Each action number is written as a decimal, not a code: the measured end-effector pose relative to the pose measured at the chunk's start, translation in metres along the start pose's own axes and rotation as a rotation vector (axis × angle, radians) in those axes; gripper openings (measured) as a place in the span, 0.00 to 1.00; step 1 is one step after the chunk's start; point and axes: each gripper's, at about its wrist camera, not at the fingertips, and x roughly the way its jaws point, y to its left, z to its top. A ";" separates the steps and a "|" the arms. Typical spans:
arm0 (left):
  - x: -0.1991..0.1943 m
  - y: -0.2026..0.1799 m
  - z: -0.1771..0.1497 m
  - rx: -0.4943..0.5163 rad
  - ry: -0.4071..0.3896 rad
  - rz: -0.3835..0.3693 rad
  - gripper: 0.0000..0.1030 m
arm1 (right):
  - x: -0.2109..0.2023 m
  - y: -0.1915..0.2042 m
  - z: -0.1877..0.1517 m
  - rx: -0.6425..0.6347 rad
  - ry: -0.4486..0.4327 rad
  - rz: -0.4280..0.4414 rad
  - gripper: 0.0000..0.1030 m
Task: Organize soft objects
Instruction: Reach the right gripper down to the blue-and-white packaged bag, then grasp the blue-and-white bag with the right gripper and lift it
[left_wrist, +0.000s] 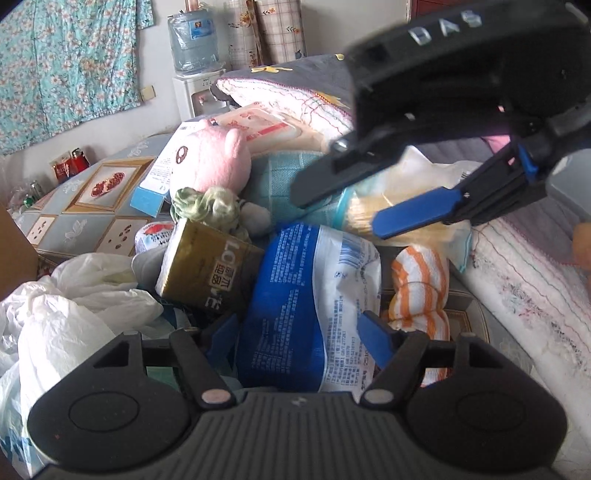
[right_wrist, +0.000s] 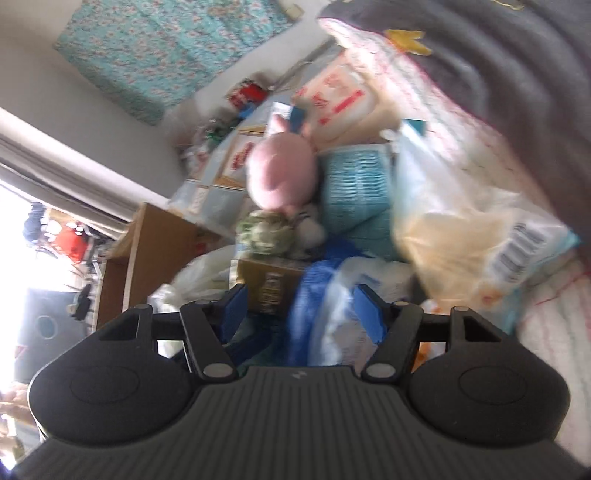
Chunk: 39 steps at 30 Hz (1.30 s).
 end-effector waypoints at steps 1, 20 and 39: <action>0.002 0.001 0.000 -0.003 0.006 0.002 0.72 | 0.003 -0.005 0.001 0.012 0.015 -0.017 0.62; 0.011 0.014 -0.003 -0.055 0.019 -0.074 0.71 | 0.044 -0.033 0.004 0.181 0.111 0.089 0.95; 0.014 -0.005 0.001 0.032 0.030 0.006 0.78 | 0.028 -0.009 0.001 0.199 0.097 0.285 0.84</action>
